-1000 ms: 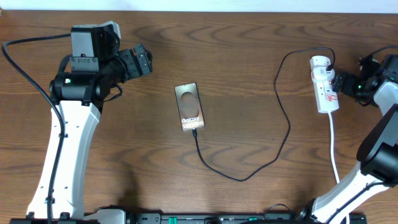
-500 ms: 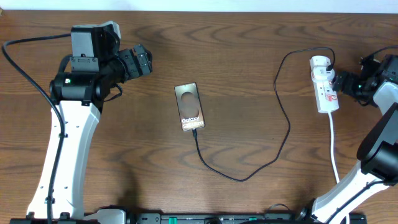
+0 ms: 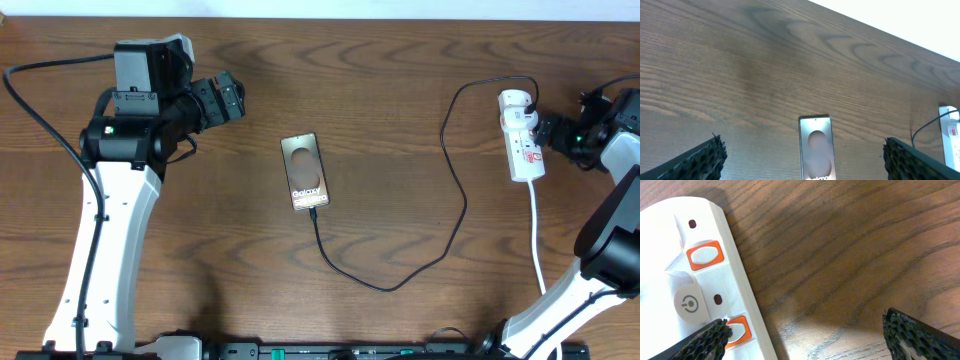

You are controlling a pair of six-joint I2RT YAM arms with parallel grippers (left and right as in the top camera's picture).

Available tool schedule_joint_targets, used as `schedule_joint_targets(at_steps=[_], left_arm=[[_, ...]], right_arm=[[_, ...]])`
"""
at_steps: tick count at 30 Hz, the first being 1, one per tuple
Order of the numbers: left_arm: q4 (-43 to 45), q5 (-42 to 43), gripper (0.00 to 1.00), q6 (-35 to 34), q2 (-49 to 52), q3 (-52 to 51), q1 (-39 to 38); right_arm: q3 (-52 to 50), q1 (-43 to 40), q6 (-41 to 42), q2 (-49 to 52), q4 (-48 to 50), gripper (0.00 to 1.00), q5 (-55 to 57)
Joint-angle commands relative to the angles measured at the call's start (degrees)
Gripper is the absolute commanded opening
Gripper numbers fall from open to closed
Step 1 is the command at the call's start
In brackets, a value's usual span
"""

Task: Plug charger to phone and switch on socket
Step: 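Position the right gripper over the power strip's orange switch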

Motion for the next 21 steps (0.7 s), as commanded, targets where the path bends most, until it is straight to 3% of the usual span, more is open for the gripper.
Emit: schedule_joint_targets(at_steps=[1, 21], left_arm=[[-0.2, -0.4, 0.98, 0.4, -0.2, 0.8, 0.0], [-0.2, -0.4, 0.98, 0.3, -0.2, 0.8, 0.0]], right_arm=[[0.0, 1.6, -0.1, 2.0, -1.4, 0.98, -3.6], [0.0, 5.1, 0.3, 5.7, -4.9, 0.97, -4.3]])
